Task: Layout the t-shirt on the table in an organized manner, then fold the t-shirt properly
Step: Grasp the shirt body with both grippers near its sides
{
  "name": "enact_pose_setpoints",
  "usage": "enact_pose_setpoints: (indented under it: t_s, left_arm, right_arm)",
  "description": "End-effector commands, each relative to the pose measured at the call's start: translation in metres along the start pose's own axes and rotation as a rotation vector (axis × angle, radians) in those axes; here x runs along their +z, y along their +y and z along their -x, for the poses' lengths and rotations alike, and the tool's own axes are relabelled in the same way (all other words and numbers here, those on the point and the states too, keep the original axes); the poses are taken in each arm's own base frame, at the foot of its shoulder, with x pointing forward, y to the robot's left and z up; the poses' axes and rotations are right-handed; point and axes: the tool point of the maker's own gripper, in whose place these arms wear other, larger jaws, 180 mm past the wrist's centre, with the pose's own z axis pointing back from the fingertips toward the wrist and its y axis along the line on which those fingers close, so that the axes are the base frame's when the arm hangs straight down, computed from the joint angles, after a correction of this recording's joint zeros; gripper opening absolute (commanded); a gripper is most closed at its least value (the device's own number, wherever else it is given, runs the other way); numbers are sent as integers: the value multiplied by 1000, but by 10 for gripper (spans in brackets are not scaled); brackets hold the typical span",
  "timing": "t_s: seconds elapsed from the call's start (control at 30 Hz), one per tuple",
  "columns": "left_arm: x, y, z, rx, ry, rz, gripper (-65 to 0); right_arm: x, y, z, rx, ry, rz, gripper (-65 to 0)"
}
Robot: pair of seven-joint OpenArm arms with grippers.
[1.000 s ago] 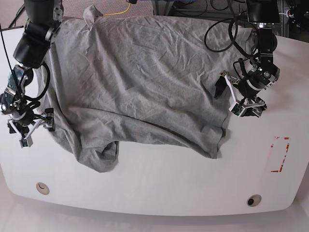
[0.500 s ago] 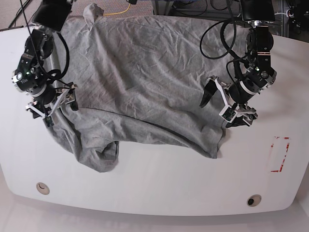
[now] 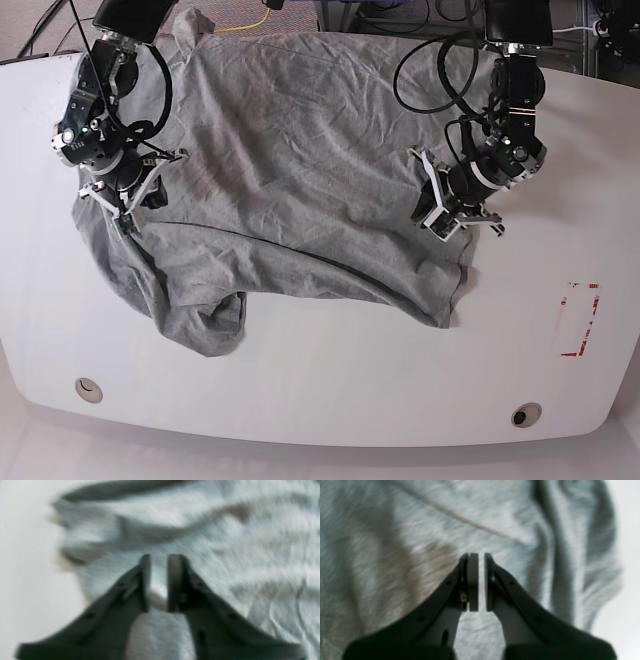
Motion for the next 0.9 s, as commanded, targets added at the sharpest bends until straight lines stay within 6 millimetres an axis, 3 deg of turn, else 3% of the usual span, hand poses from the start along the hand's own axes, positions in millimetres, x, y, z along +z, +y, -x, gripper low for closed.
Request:
enact_pose_setpoints:
  t_s: [0.0,0.33,0.43,0.63,0.87]
  left_arm:
    - [-3,8,-4,6,-18,-10,-650]
    - [-27,9,22,77,55,28,-650]
    - [-31,14,29,89,79,30,-650]
    - [-36,25,45,107,125,29,-650]
    - [-38,53,53,112,160,3,-650]
  right_arm:
    - [0,-5,-1,-7,-13,3,-645]
    - [-27,-4,42,-121,58,-58,-648]
    - [-33,-12,56,-145,86,-62,-648]
    - [-50,-23,61,-215,76,-78,-648]
    - [-64,-49,43,-259,51,-69,-648]
